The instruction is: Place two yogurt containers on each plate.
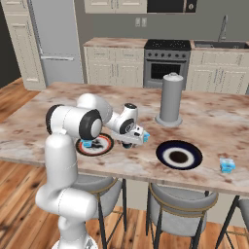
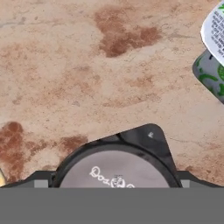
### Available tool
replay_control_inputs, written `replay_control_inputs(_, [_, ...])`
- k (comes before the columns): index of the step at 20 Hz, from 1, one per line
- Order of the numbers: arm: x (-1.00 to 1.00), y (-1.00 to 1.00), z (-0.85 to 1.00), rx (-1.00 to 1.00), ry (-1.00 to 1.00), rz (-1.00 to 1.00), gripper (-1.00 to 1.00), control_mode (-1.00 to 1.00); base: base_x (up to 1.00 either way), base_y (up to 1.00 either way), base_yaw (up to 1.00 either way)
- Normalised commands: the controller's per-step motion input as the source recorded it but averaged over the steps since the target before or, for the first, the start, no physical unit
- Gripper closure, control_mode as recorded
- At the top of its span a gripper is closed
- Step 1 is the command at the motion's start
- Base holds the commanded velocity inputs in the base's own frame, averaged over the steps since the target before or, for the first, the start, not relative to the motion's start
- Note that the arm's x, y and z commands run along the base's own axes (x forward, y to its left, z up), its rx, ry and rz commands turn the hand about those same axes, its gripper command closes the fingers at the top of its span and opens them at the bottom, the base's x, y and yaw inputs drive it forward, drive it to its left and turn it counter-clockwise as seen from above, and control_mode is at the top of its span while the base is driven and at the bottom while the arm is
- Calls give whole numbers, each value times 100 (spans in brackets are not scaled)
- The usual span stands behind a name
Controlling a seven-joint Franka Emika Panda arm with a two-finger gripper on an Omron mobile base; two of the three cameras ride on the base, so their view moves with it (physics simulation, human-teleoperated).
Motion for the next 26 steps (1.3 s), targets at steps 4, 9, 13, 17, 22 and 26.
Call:
replay_control_inputs(4, [0, 0, 2, 0, 0, 0, 100, -100, 0, 0, 0])
replay_control_inputs(9, [-7, 0, 20, 0, 0, 0, 100, -100, 0, 0, 0])
replay_control_inputs(13, [-38, 3, 44, 0, 0, 2, 100, -100, 0, 0, 0])
replay_control_inputs(17, [-52, 40, 22, 0, 0, 8, 100, -100, 0, 0, 0])
replay_control_inputs(22, [-41, 81, 0, 0, 0, 13, 100, -100, 0, 0, 0])
replay_control_inputs(26, [-38, 67, 4, 0, 0, 13, 100, -100, 0, 0, 0])
